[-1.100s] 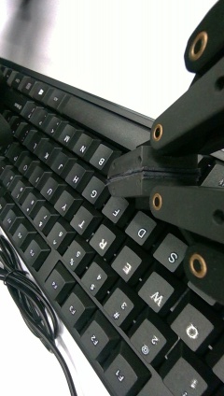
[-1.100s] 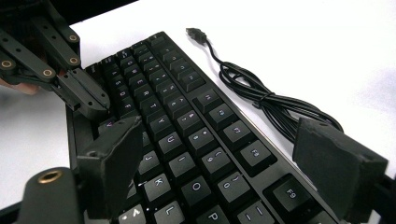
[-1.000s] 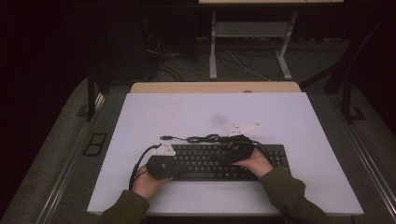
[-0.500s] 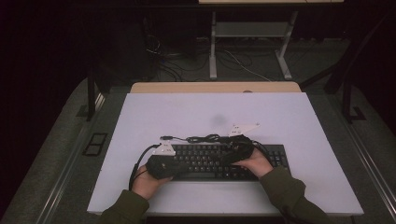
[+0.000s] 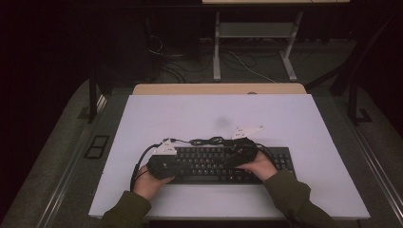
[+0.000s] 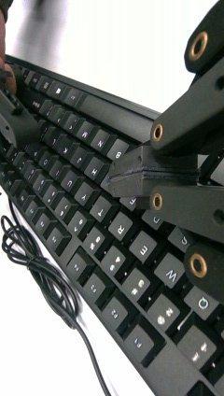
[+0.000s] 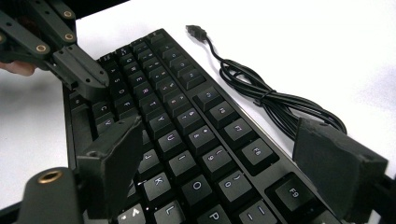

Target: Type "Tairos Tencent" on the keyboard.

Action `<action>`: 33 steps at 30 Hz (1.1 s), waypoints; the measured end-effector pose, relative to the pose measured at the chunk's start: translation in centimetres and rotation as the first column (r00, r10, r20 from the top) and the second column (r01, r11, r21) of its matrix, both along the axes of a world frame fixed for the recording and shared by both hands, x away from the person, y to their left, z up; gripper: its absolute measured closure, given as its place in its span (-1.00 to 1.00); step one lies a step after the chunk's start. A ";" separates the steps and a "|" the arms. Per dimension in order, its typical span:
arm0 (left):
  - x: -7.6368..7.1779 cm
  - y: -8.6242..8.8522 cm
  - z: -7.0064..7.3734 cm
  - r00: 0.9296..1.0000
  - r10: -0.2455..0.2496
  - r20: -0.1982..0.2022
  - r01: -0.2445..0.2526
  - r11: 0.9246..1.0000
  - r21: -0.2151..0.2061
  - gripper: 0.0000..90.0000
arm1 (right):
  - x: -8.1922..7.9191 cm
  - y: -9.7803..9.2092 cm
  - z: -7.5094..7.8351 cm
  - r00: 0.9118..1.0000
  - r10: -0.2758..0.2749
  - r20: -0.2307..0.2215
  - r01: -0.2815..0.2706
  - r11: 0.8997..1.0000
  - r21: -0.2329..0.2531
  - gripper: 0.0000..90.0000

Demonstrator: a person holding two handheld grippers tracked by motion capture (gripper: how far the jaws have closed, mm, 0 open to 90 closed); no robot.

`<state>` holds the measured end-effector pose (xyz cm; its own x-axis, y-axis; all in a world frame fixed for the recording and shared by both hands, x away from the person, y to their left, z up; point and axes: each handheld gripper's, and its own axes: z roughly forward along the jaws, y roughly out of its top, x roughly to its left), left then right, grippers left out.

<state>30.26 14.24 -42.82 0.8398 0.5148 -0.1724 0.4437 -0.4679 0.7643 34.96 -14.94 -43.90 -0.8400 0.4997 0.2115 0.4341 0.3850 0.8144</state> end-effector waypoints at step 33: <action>2.2 0.6 -0.7 0.997 0.079 0.017 -0.079 0.997 0.013 0.97 | 0.0 0.1 0.0 1.000 0.002 -0.003 -0.002 1.000 0.000 -0.65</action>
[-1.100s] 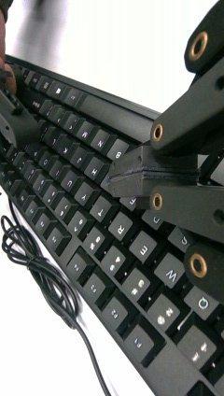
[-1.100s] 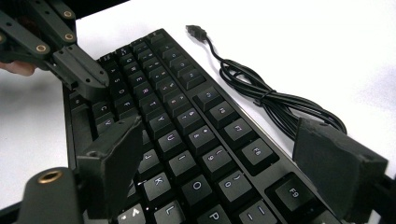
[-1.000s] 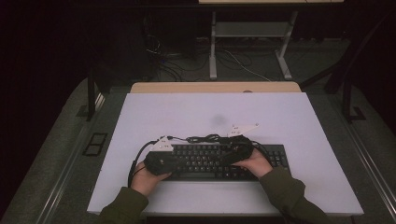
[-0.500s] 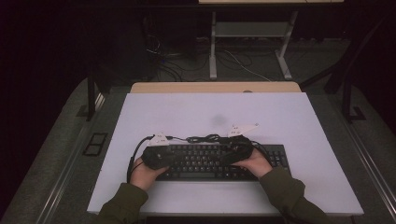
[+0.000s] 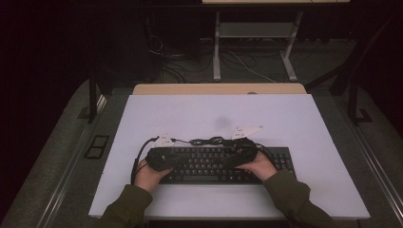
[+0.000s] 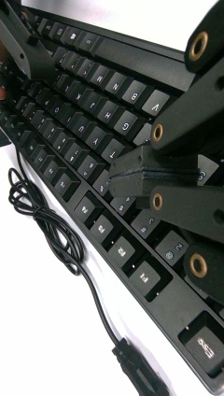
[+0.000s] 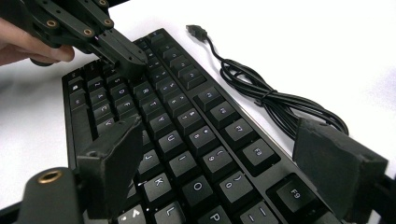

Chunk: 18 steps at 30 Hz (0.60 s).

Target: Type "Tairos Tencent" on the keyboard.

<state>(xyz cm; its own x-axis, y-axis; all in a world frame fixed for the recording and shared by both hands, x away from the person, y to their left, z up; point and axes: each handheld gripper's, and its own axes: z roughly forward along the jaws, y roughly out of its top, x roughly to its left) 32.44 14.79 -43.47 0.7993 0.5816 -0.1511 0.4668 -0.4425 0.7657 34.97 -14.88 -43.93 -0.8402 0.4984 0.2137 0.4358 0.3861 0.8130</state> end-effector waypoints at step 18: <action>0.1 0.1 -0.4 1.000 -0.004 -0.013 0.004 1.000 0.000 0.97 | 0.0 0.0 0.0 1.000 0.001 -0.001 -0.001 1.000 0.001 -0.65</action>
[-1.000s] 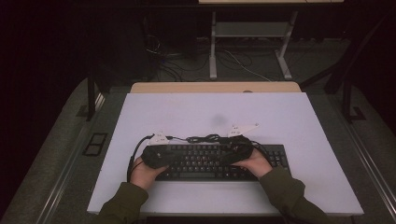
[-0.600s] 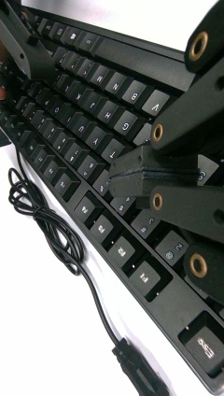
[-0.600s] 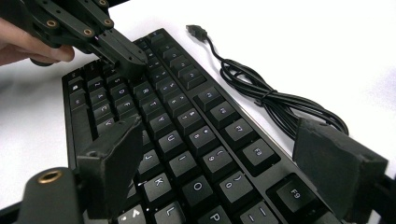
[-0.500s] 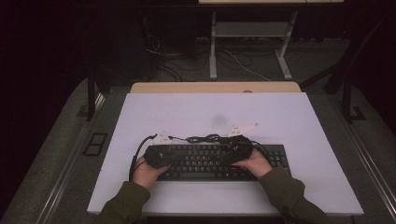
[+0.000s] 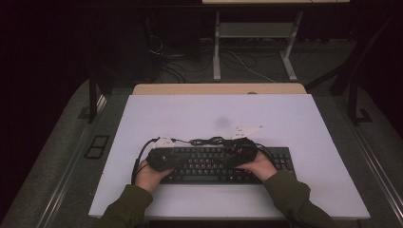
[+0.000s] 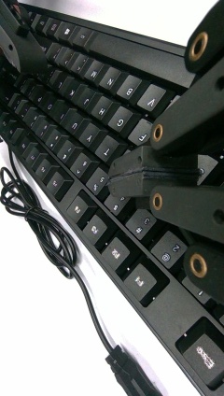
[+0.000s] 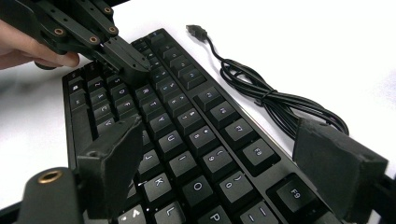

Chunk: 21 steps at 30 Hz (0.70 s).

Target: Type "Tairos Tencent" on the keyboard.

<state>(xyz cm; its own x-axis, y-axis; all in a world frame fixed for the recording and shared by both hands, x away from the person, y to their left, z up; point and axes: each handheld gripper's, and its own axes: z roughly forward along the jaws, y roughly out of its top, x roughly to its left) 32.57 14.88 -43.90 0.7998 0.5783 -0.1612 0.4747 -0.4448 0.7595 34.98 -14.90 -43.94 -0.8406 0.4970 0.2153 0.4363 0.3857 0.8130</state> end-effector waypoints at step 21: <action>-0.4 0.3 0.7 1.000 0.003 0.015 -0.003 1.000 -0.029 0.94 | 0.0 -0.1 0.1 1.000 0.001 -0.001 -0.001 1.000 0.004 -0.65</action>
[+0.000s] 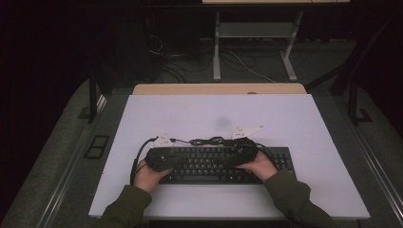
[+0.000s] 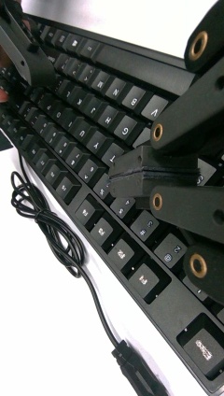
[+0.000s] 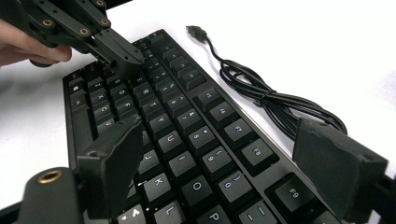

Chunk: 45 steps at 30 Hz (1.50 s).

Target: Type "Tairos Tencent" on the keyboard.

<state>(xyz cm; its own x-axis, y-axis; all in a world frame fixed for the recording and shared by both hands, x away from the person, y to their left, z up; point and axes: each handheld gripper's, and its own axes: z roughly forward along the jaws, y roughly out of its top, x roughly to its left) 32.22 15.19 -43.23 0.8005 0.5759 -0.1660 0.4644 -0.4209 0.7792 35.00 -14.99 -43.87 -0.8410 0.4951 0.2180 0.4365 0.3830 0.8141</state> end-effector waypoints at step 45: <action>-0.9 0.0 0.0 0.998 0.057 0.013 -0.056 0.998 -0.030 -0.49 | -2.6 2.6 0.4 0.979 0.196 -0.059 -0.198 0.980 -0.026 0.98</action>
